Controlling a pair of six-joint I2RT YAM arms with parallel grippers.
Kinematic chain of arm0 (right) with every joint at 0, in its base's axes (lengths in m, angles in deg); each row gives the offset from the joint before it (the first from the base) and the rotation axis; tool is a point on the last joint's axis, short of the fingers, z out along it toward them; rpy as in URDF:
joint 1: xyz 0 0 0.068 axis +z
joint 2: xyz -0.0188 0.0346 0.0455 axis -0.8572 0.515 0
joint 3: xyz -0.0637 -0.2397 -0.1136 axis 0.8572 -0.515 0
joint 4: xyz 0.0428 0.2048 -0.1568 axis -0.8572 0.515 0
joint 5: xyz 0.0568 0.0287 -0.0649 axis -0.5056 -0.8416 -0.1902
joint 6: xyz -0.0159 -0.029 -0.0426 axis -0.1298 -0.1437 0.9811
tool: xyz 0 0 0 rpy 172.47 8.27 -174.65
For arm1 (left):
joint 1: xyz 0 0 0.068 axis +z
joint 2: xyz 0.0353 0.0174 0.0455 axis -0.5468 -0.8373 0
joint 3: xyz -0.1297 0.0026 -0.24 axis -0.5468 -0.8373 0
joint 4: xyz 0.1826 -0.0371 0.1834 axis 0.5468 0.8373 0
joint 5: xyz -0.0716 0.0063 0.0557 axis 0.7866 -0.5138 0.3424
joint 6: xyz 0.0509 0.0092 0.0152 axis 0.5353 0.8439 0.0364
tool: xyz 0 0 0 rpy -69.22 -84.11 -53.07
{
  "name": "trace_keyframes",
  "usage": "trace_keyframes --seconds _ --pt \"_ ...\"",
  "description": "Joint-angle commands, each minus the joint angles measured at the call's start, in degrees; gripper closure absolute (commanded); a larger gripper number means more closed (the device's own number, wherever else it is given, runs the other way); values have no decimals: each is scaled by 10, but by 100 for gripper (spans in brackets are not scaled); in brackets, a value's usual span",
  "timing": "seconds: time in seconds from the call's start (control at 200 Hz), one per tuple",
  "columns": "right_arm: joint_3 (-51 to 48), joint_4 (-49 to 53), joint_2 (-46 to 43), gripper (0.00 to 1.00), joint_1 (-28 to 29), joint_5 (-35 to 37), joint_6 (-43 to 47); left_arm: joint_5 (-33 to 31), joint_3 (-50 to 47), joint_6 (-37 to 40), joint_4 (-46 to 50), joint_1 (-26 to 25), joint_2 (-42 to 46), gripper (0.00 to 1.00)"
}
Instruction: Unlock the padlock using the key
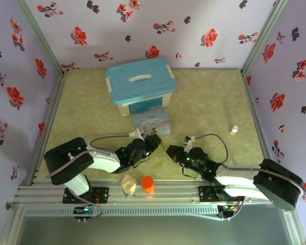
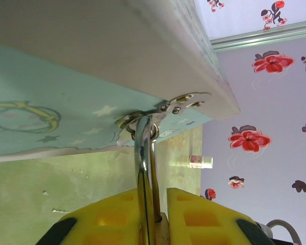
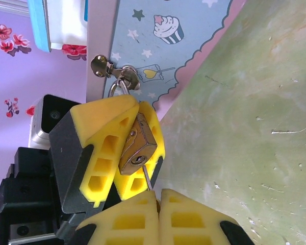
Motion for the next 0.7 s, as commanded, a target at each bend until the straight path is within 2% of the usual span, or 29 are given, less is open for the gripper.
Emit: trace_keyframes --seconds 0.0,0.2,0.325,0.385,0.495,0.695 --pt "10 -30 15 100 -5 4 13 -3 5 -16 -62 2 -1 100" --pt "23 -79 56 100 -10 -12 11 9 1 -32 -83 1 -17 100" --pt "4 -99 52 100 -10 11 -11 4 -3 -52 -33 1 0 100" --pt "-4 -53 22 100 -9 29 -19 3 -2 -56 -9 1 11 100" --pt "15 114 -57 100 -8 38 19 -10 2 -30 14 1 31 100" --pt "6 198 -163 100 -14 32 38 -18 4 -5 -18 6 41 100"
